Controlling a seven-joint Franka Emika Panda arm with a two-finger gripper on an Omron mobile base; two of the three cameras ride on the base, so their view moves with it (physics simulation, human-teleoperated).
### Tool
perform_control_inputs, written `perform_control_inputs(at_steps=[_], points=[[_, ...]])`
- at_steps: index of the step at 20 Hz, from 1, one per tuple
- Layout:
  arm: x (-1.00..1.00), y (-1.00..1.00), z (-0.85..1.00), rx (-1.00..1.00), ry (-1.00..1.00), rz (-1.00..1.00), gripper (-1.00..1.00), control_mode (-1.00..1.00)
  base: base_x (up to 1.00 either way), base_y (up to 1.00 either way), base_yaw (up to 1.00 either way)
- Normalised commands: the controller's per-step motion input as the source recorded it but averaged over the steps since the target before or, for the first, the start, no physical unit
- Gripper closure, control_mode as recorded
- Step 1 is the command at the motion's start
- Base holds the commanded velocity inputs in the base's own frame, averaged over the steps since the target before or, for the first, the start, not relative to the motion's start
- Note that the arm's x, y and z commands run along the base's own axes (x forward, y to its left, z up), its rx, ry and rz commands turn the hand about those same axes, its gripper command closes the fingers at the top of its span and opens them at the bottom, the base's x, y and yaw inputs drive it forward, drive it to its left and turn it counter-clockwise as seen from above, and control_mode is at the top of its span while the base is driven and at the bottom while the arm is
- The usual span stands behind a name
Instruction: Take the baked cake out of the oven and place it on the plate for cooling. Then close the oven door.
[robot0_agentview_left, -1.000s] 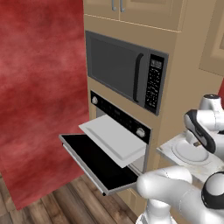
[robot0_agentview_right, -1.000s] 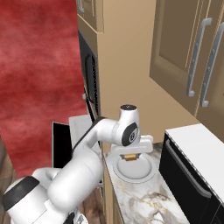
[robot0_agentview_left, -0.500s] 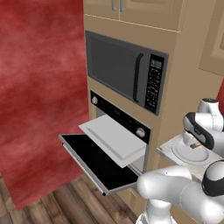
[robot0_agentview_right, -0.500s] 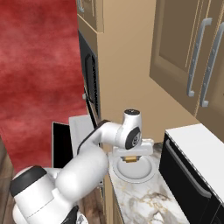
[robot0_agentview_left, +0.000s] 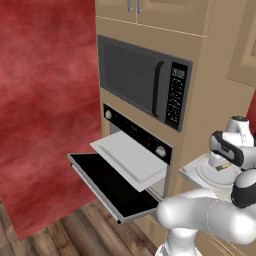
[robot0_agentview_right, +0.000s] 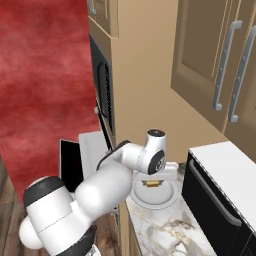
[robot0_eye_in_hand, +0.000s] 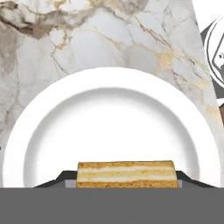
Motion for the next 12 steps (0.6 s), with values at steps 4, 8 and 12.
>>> perform_control_inputs(at_steps=[4,8,12], points=[[0.21,-0.03,-0.27,0.05,0.0,0.0,1.0,-1.0,0.0,0.0,0.0],[0.27,0.0,-0.19,0.02,-0.01,0.0,1.0,-1.0,0.0,0.0,0.0],[0.2,0.0,-0.18,0.01,-0.01,0.0,1.0,-1.0,0.0,0.0,0.0]])
